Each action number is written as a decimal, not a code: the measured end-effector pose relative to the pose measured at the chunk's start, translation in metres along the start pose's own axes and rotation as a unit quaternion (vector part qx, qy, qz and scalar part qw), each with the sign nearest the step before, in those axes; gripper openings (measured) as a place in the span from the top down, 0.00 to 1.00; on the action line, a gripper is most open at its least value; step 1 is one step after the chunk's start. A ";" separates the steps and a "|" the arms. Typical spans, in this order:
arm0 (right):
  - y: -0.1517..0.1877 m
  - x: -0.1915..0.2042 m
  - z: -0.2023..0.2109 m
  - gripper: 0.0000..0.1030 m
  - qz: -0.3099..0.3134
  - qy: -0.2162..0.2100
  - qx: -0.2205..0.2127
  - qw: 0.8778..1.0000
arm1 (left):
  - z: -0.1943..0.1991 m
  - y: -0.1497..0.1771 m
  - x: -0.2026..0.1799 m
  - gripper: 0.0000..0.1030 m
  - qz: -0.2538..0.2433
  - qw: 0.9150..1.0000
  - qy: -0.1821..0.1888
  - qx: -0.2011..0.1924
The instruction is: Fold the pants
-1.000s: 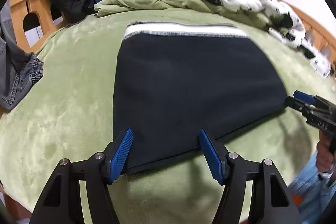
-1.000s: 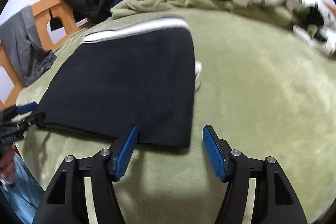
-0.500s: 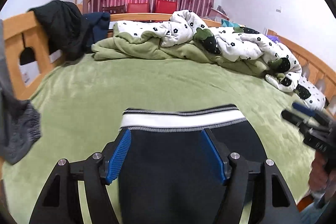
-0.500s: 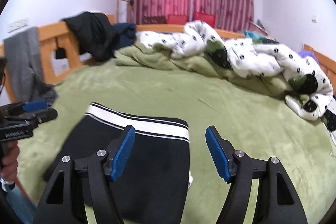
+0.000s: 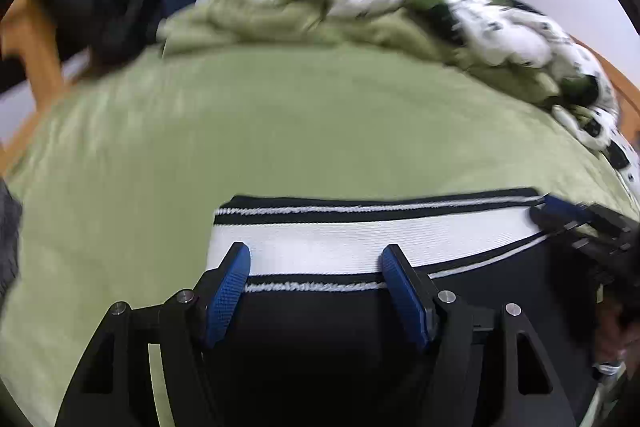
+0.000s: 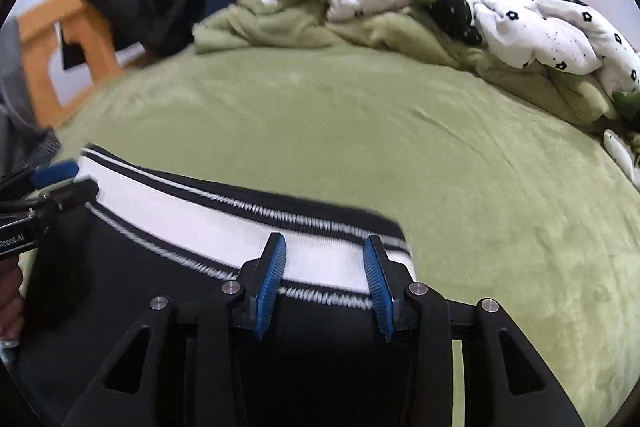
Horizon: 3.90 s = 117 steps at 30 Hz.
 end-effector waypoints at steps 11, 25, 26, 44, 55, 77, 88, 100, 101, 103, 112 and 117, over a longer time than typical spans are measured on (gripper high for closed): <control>-0.002 -0.004 -0.005 0.61 -0.009 0.007 0.004 1.000 | 0.009 0.007 0.000 0.35 -0.005 1.000 -0.003 0.000; -0.003 -0.010 -0.005 0.52 -0.023 0.005 0.007 1.000 | 0.007 0.009 0.002 0.28 0.012 1.000 0.009 0.000; -0.003 -0.010 -0.005 0.50 -0.024 0.004 0.007 1.000 | 0.006 0.010 0.001 0.27 0.010 1.000 0.012 0.001; -0.001 0.000 -0.004 0.44 -0.034 0.000 0.009 0.999 | 0.010 0.014 -0.005 0.22 0.002 1.000 0.024 0.009; 0.026 0.008 0.040 0.42 0.020 0.030 0.000 0.999 | 0.035 0.041 -0.018 0.20 -0.049 0.998 0.001 0.047; 0.134 -0.001 0.142 0.42 -0.042 0.007 0.064 0.997 | 0.139 0.123 -0.036 0.20 -0.087 0.994 -0.033 0.061; 0.131 -0.014 0.177 0.42 -0.045 0.015 0.017 0.999 | 0.169 0.181 -0.002 0.20 -0.077 0.990 -0.046 0.108; 0.118 -0.011 0.169 0.42 -0.059 0.009 0.012 0.998 | 0.162 0.173 -0.003 0.44 -0.052 0.993 -0.041 0.094; 0.117 -0.012 0.170 0.42 -0.058 0.011 0.009 0.998 | 0.163 0.174 -0.008 0.44 -0.035 0.993 0.014 0.110; 0.119 -0.012 0.169 0.42 -0.060 0.010 0.010 0.998 | 0.170 0.173 -0.015 0.39 -0.035 0.993 0.044 0.104; 0.125 -0.006 0.157 0.43 -0.050 0.019 0.033 0.998 | 0.198 0.154 -0.013 0.39 -0.011 0.995 0.089 0.052; 0.118 -0.006 0.162 0.43 -0.039 0.028 0.012 0.999 | 0.203 0.137 -0.013 0.39 -0.002 0.996 0.085 0.011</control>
Point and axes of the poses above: each gripper's, at about its wrist camera, not at the fingertips, and z roughly against the way its jaws point, x to its left, y to its underside, the point moved 6 cm from there along -z, roughly the way its jaws point, and after that the axes turned 6 degrees about -x, right-handed, at the moved point
